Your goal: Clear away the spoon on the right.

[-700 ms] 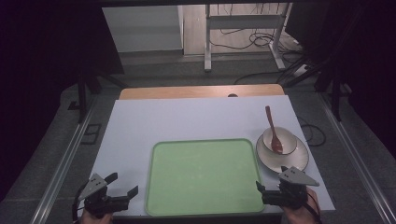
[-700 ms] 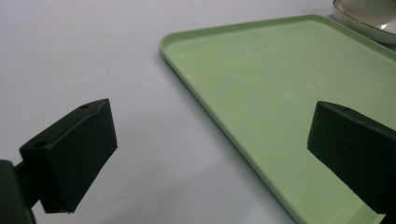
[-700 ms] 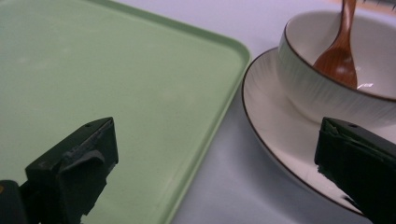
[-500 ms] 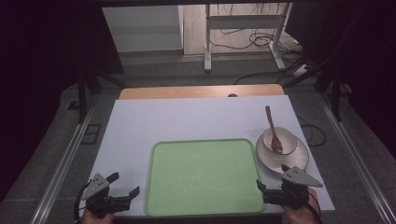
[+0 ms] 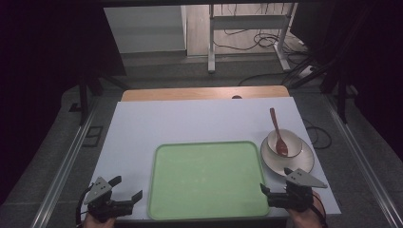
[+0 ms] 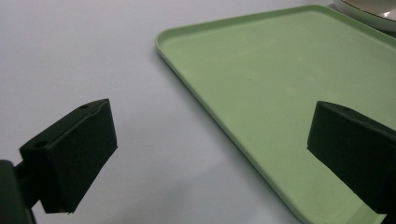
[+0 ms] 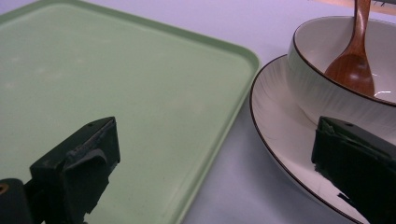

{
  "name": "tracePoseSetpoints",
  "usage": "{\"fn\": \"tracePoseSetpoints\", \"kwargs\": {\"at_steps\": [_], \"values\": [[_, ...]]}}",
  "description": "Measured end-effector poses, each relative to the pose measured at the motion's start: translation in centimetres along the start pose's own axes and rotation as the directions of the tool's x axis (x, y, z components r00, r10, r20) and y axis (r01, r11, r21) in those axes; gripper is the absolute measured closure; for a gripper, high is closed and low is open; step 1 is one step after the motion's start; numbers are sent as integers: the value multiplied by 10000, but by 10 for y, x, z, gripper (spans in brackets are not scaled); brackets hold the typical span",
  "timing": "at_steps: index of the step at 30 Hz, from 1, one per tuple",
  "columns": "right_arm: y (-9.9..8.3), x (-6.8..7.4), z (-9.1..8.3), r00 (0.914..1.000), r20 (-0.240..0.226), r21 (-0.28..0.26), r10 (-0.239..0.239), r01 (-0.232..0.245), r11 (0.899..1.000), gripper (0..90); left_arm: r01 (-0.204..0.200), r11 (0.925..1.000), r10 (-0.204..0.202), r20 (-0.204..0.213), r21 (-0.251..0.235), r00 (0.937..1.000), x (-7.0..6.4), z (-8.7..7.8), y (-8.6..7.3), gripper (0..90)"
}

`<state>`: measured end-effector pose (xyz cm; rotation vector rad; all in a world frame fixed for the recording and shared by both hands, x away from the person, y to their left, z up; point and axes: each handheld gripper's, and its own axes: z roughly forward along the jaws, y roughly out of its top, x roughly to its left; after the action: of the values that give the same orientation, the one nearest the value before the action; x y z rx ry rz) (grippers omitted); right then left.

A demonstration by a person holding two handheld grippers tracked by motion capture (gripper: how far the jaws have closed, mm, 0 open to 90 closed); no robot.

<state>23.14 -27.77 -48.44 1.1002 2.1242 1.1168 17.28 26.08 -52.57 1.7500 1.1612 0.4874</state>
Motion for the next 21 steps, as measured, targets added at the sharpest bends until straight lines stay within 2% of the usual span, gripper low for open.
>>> {"fn": "tracePoseSetpoints", "kwargs": {"at_steps": [11, 21], "values": [[5, -4, 1, 9994, 116, 116, -339, 337, 9994, 14, 31, 10000, -31, -69, -50, 10000, 0, -1, 0, 10], [11, -9, 3, 10000, -40, -126, 36, -36, 9999, 10, 58, 10000, -59, -96, -76, 9999, 1, -1, 0, 10]]}}
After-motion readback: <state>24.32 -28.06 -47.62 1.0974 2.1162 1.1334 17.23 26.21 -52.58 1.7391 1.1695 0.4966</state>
